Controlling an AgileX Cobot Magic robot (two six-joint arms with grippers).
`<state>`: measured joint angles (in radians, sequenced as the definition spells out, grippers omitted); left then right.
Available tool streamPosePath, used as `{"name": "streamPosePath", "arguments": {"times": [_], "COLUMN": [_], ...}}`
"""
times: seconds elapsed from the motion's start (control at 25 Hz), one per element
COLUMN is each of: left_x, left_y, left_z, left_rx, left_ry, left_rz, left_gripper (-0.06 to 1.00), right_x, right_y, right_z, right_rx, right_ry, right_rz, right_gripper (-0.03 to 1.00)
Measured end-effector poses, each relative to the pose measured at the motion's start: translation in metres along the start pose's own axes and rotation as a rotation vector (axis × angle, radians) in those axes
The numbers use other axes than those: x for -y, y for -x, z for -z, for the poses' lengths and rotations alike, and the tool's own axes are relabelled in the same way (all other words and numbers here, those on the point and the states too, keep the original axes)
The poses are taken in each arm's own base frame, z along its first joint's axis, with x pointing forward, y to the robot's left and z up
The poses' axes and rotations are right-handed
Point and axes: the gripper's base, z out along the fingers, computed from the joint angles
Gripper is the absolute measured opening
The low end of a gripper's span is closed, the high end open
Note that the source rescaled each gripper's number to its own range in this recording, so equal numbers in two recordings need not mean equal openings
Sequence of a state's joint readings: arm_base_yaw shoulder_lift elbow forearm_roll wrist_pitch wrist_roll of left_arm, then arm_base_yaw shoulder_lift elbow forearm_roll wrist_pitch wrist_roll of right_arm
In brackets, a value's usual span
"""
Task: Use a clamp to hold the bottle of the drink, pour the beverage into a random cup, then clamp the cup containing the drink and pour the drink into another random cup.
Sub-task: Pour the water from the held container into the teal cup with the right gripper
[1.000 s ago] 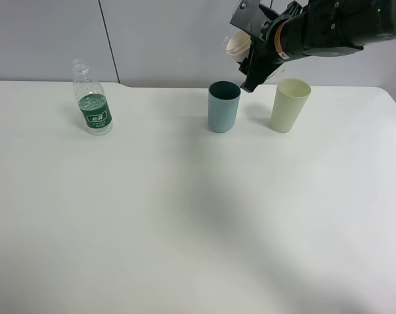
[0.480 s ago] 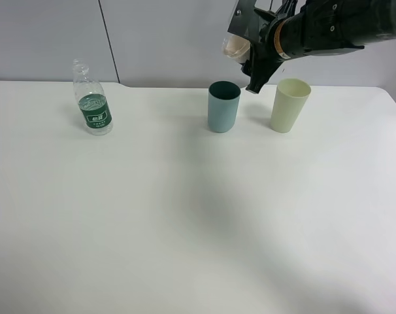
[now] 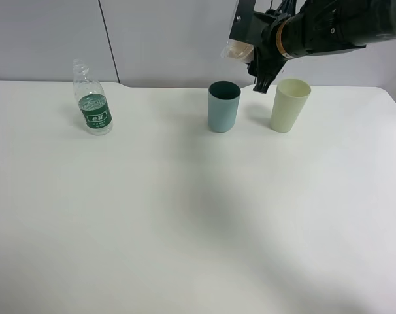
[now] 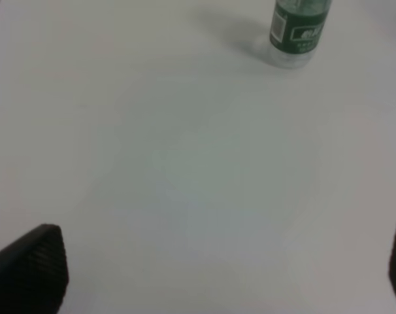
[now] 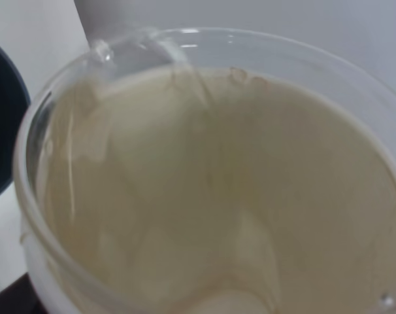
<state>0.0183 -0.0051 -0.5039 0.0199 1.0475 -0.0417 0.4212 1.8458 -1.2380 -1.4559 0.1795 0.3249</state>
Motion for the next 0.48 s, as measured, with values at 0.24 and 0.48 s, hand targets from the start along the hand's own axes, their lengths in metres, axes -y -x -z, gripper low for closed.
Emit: {"name": "streamPosePath", "arguments": {"times": [0.24, 0.48], "left_x": [0.0, 0.0], "left_y": [0.0, 0.0], "left_z": [0.0, 0.0], "left_rx": [0.0, 0.0], "left_ry": [0.0, 0.0], "left_rz": [0.0, 0.0], "left_gripper": [1.0, 1.0], "right_x": [0.0008, 0.0011], "right_y": [0.0, -0.0004], "right_z": [0.0, 0.0], "right_rx": [0.0, -0.004], "right_ry": [-0.008, -0.012], "right_rz": [0.044, 0.054], "right_gripper": [0.01, 0.01]}}
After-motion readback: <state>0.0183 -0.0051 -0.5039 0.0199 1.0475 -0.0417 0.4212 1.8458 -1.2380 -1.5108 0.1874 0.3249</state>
